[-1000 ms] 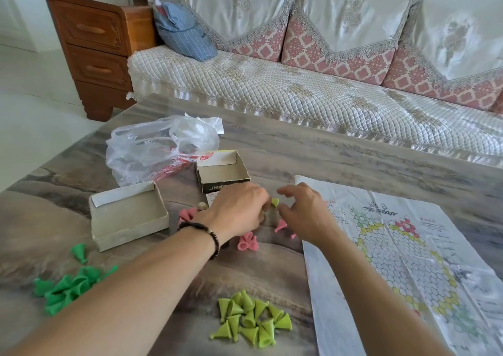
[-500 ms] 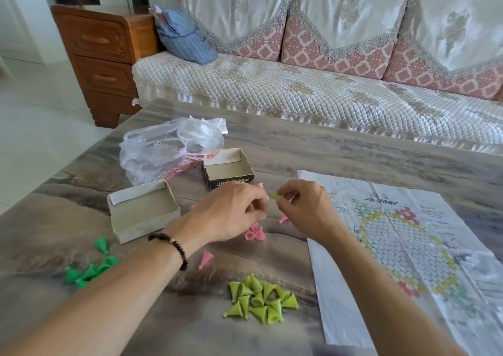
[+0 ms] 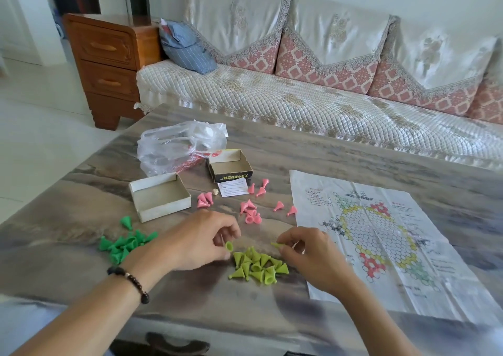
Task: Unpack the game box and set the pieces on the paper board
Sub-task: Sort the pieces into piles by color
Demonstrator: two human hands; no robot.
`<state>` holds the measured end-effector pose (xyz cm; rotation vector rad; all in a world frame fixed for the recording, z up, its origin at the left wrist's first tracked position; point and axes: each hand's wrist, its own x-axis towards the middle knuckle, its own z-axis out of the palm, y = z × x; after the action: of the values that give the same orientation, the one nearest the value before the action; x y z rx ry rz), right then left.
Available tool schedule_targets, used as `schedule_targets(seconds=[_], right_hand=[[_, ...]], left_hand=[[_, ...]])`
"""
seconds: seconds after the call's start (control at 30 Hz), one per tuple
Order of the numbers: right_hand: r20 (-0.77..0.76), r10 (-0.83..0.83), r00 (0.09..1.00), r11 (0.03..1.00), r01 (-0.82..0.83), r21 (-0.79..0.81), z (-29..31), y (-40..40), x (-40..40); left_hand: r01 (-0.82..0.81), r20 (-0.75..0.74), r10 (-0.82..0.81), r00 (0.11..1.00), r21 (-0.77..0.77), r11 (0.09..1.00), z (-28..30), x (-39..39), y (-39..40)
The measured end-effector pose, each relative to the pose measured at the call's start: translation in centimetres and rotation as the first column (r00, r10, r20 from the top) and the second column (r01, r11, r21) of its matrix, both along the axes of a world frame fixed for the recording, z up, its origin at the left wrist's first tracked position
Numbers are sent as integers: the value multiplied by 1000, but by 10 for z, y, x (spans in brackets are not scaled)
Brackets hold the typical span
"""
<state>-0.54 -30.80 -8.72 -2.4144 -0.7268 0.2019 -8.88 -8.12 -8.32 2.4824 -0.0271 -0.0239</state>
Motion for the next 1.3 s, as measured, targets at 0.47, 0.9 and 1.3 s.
schedule_targets(seconds=[0.47,0.9,1.3], right_hand=[[40,-7,999,999,9,-46,-3,1,-15],[54,13,998,1000,-12,-11,-1,15,4],[244,-30,969,965,92,-247,4,38,48]], left_hand=[[-24,71,21,997,39,999,-20,-20,-11],[-303,78,295,952,115,946,-8,-16,12],[-308,196,287,938,90,947,-22,39,-6]])
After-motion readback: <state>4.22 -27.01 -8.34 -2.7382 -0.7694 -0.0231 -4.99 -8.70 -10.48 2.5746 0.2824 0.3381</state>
